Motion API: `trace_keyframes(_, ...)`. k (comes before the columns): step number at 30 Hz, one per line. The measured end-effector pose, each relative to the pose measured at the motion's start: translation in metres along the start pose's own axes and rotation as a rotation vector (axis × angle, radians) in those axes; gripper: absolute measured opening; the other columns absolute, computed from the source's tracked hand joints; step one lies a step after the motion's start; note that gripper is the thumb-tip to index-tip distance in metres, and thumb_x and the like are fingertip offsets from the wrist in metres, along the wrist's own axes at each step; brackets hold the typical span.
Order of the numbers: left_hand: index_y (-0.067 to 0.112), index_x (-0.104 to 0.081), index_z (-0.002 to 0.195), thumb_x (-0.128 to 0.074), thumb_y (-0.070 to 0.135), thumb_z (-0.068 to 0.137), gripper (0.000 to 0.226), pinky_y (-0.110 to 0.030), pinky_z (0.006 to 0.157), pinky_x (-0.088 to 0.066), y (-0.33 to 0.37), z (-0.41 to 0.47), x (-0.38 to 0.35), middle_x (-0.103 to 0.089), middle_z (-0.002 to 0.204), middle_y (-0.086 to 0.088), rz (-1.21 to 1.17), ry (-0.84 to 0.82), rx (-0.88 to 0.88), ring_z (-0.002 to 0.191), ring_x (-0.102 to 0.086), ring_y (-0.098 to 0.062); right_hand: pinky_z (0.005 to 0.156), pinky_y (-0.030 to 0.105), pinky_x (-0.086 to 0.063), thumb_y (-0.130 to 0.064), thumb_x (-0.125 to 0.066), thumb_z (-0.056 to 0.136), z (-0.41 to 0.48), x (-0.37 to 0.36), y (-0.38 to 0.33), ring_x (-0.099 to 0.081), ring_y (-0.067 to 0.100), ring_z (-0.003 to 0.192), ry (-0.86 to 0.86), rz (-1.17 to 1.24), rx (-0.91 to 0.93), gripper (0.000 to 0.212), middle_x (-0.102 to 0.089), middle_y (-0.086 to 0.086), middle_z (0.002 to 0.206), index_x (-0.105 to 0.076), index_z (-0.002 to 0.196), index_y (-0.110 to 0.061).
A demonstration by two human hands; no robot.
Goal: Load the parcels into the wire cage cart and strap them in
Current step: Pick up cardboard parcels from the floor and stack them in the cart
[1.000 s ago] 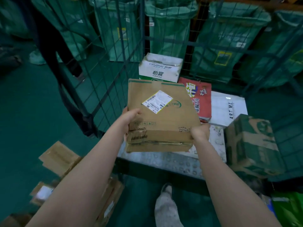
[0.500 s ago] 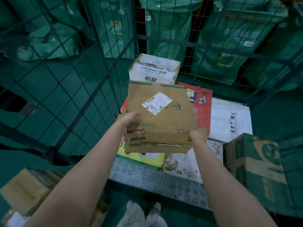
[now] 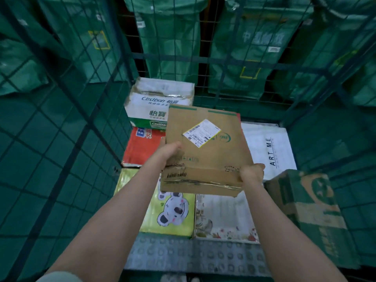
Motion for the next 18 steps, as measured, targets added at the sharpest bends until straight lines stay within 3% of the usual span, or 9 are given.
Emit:
trace_keyframes(3, 0.021, -0.042, 0.131, -0.06, 0.013, 0.085, 0.049, -0.023, 0.063, -0.046, 0.021, 0.032, -0.019, -0.062, 0.114, -0.005, 0.014, -0.015, -0.046, 0.086, -0.057, -0.021, 0.092, 0.041, -0.041, 0.002, -0.045, 0.09, 0.022, -0.001, -0.015, -0.045, 0.039, 0.122, 0.04, 0.034, -0.012, 0.043, -0.04, 0.023, 0.137, -0.032, 0.13, 0.005)
trace_keyframes(6, 0.017, -0.041, 0.134, -0.06, 0.012, 0.085, 0.052, -0.028, 0.075, -0.043, 0.038, 0.064, -0.044, -0.058, 0.109, -0.004, 0.036, -0.042, -0.06, 0.085, -0.055, -0.02, 0.087, 0.038, -0.04, 0.005, -0.042, 0.09, 0.049, -0.001, -0.029, -0.044, 0.038, 0.123, 0.065, 0.076, -0.037, 0.042, -0.038, 0.022, 0.138, -0.032, 0.131, 0.005)
trace_keyframes(12, 0.02, -0.044, 0.126, -0.062, 0.011, 0.084, 0.047, -0.027, 0.072, -0.048, 0.054, 0.135, -0.085, -0.059, 0.105, 0.0, 0.083, -0.031, -0.064, 0.083, -0.058, -0.019, 0.091, 0.038, -0.041, 0.011, -0.049, 0.087, 0.119, -0.013, -0.05, -0.046, 0.038, 0.122, 0.101, 0.087, -0.038, 0.051, -0.04, 0.023, 0.139, -0.028, 0.134, 0.008)
trace_keyframes(16, 0.028, -0.037, 0.139, -0.068, 0.023, 0.077, 0.069, -0.034, 0.094, -0.046, 0.059, 0.201, -0.117, -0.056, 0.127, -0.002, 0.241, 0.026, -0.078, 0.11, -0.055, -0.027, 0.087, 0.04, -0.043, 0.005, -0.048, 0.089, 0.186, -0.039, -0.056, -0.049, 0.04, 0.117, 0.116, 0.144, -0.007, 0.041, -0.044, 0.026, 0.134, -0.034, 0.128, 0.008)
trace_keyframes(18, 0.026, -0.038, 0.139, -0.072, 0.025, 0.07, 0.077, -0.039, 0.096, -0.047, 0.056, 0.236, -0.126, -0.058, 0.127, -0.003, 0.199, 0.021, -0.047, 0.11, -0.057, -0.029, 0.084, 0.039, -0.043, 0.003, -0.05, 0.089, 0.216, -0.058, -0.057, -0.051, 0.039, 0.115, 0.106, 0.164, -0.013, 0.04, -0.046, 0.024, 0.132, -0.036, 0.126, 0.006)
Point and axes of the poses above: each hand's wrist, its own z-axis towards the middle knuckle, its own x-axis out of the back of the hand, y = z × x, the point moved 1 cm from there along z, towards the middle knuckle
